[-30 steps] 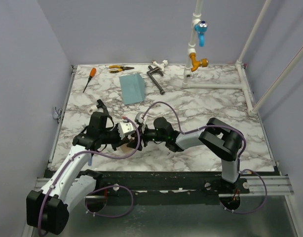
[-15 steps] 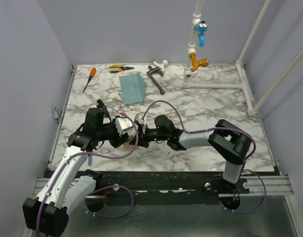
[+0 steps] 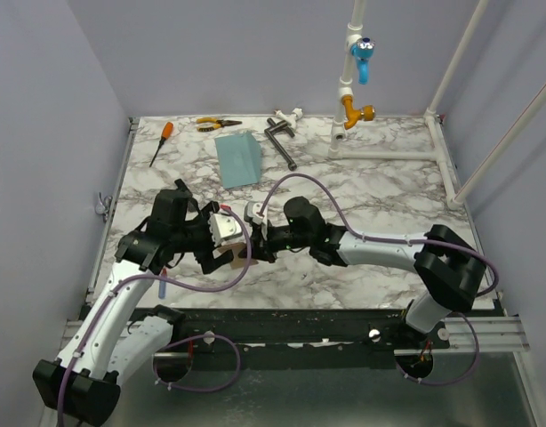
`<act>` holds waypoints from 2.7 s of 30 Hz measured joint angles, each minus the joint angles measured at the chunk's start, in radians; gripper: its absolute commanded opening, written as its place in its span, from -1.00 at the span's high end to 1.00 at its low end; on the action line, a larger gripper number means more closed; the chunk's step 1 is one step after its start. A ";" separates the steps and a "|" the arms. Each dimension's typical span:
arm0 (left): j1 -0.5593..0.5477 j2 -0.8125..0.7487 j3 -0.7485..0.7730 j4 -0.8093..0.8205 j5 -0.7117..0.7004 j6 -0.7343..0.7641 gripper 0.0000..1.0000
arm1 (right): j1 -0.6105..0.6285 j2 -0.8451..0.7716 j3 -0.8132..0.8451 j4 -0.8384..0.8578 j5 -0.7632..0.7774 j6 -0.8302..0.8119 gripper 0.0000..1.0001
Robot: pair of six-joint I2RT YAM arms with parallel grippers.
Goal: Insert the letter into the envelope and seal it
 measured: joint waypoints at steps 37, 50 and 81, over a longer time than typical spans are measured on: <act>-0.075 0.005 -0.043 0.031 0.065 -0.093 0.97 | 0.000 -0.047 -0.021 0.023 -0.027 0.005 0.99; -0.075 0.067 0.020 0.150 -0.061 -0.232 -0.98 | -0.185 -0.143 -0.056 -0.093 0.241 0.230 0.99; -0.140 1.428 1.205 0.344 -0.848 -0.817 -0.95 | -0.388 -0.373 0.003 -0.580 0.724 0.210 0.99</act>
